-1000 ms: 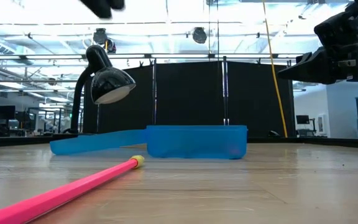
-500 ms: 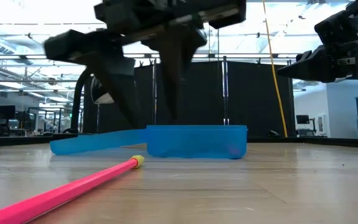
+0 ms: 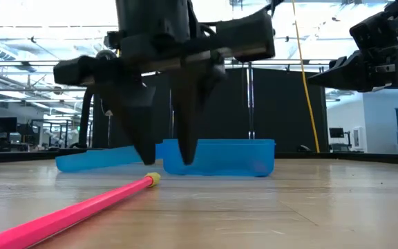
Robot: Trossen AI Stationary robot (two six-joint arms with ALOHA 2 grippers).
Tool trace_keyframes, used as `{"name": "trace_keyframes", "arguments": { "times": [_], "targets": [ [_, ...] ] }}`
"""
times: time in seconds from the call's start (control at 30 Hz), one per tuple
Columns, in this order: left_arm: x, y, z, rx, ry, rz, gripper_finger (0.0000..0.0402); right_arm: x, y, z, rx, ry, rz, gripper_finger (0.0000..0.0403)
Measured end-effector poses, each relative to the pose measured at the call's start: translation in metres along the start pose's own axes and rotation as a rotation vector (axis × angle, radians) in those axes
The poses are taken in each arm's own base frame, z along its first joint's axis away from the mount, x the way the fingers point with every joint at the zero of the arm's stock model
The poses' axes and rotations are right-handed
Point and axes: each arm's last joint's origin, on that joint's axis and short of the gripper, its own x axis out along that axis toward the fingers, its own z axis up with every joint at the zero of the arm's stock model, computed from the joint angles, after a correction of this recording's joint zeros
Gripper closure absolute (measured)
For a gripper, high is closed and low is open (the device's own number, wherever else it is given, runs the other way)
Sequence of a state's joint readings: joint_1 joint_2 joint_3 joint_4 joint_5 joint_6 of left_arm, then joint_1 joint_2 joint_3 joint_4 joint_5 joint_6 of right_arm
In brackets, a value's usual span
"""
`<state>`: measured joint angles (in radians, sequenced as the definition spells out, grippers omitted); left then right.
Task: Pick & place school supplies into a supply box
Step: Put the pink pencil into the blue box
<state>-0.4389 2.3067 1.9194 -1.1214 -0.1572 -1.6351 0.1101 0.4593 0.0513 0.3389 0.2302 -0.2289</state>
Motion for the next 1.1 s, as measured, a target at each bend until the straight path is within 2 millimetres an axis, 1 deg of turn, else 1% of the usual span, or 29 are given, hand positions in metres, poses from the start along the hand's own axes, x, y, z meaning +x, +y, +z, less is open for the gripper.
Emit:
{"name": "trace_keyframes", "arguments": {
  "times": [0.1, 0.27, 0.5, 0.83, 0.97, 1.1],
  "targets": [
    [0.008, -0.001, -0.002, 0.007, 0.009, 0.016, 0.0239, 0.000, 0.000, 0.000, 0.004, 0.004, 0.001, 0.0403],
    [0.017, -0.002, -0.004, 0.009, 0.032, 0.034, 0.0237, 0.000, 0.000, -0.001, 0.005, 0.008, 0.002, 0.0403],
    [0.019, -0.002, -0.010, 0.029, 0.033, 0.034, 0.0236, 0.000, 0.000, -0.001, 0.005, 0.008, 0.002, 0.0403],
    [0.018, -0.001, -0.021, 0.166, 0.015, 0.032, 0.0239, 0.000, 0.000, -0.001, 0.005, 0.008, 0.002, 0.0403],
    [0.022, 0.002, -0.023, 0.167, 0.013, 0.035, 0.0254, 0.000, 0.000, -0.001, 0.005, 0.009, 0.003, 0.0403],
    [0.026, 0.004, -0.024, 0.175, 0.017, 0.043, 0.0286, 0.000, 0.000, -0.001, 0.005, 0.008, 0.002, 0.0403]
  ]
}}
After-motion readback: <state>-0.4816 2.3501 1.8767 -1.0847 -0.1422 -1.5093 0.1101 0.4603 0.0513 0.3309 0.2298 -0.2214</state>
